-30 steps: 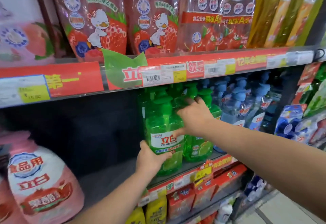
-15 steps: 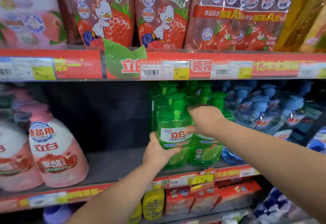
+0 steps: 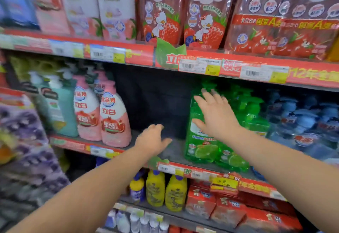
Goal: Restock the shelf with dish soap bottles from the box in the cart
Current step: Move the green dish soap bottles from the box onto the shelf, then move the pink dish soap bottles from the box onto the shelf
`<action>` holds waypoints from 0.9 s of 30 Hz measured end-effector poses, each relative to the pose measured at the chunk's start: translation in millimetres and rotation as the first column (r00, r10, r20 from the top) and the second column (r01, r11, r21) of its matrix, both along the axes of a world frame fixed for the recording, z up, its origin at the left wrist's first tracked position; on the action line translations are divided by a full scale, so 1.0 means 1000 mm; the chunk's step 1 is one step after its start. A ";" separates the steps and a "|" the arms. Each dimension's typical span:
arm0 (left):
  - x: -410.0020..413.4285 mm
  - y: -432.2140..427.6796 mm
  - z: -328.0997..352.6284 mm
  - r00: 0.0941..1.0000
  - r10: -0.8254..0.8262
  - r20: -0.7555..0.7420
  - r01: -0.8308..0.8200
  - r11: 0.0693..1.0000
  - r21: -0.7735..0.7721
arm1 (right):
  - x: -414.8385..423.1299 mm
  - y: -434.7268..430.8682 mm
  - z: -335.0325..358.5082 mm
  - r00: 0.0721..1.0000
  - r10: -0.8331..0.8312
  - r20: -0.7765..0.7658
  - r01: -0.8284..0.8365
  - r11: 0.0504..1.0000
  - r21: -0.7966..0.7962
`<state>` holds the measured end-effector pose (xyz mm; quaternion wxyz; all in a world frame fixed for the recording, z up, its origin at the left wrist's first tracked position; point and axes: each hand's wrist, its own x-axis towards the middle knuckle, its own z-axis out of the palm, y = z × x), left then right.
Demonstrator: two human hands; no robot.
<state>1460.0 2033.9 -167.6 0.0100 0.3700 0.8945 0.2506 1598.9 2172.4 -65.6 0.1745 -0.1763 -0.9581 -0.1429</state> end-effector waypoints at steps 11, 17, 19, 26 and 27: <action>-0.019 -0.221 -0.012 0.895 0.288 -0.340 -0.399 0.857 -0.327 | -0.092 -0.150 -0.055 0.894 0.395 0.210 -0.345 0.908 -0.239; -0.035 -0.364 -0.017 0.830 0.446 -0.336 -0.548 0.763 -0.341 | -0.152 -0.282 -0.068 0.784 0.577 0.231 -0.505 0.808 -0.304; -0.040 -0.418 -0.018 0.815 0.487 -0.315 -0.575 0.743 -0.341 | -0.172 -0.336 -0.071 0.736 0.630 0.247 -0.553 0.770 -0.318; -0.064 -0.611 -0.020 0.693 0.652 -0.308 -0.719 0.590 -0.368 | -0.236 -0.530 -0.089 0.603 0.754 0.260 -0.668 0.656 -0.351; -0.066 -0.633 -0.021 0.672 0.677 -0.299 -0.736 0.570 -0.365 | -0.244 -0.553 -0.093 0.581 0.772 0.260 -0.680 0.635 -0.366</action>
